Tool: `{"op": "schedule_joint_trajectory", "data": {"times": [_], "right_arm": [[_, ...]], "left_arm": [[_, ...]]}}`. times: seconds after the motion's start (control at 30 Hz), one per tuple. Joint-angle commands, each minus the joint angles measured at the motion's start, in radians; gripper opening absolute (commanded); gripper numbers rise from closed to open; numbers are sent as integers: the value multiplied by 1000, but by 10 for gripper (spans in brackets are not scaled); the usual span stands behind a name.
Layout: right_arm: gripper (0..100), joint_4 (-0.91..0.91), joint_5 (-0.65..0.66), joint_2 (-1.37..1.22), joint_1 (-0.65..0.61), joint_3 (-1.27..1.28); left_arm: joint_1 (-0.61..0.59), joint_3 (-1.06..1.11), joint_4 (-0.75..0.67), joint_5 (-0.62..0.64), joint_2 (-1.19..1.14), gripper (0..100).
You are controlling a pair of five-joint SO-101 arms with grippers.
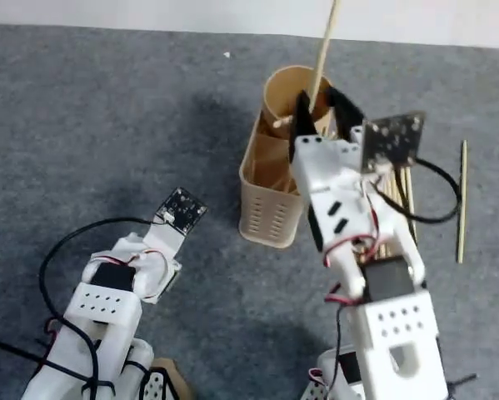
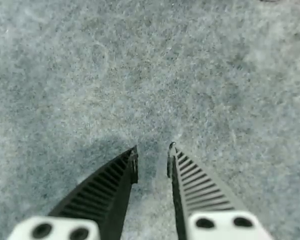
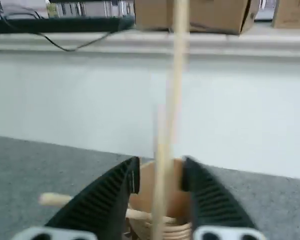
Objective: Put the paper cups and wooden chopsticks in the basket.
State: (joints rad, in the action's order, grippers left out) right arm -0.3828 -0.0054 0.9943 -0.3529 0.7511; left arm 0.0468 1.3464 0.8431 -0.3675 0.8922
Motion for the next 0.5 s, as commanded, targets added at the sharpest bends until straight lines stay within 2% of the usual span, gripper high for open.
{"op": "schedule_joint_trajectory", "data": {"times": [0.0, 0.47], "right_arm": [[223, -45, -2, 105, -10, -4], [223, -91, -2, 139, -35, -1]], "left_arm": [[13, -5, -14, -8, 7, 130], [13, -5, -14, -8, 7, 130]]}}
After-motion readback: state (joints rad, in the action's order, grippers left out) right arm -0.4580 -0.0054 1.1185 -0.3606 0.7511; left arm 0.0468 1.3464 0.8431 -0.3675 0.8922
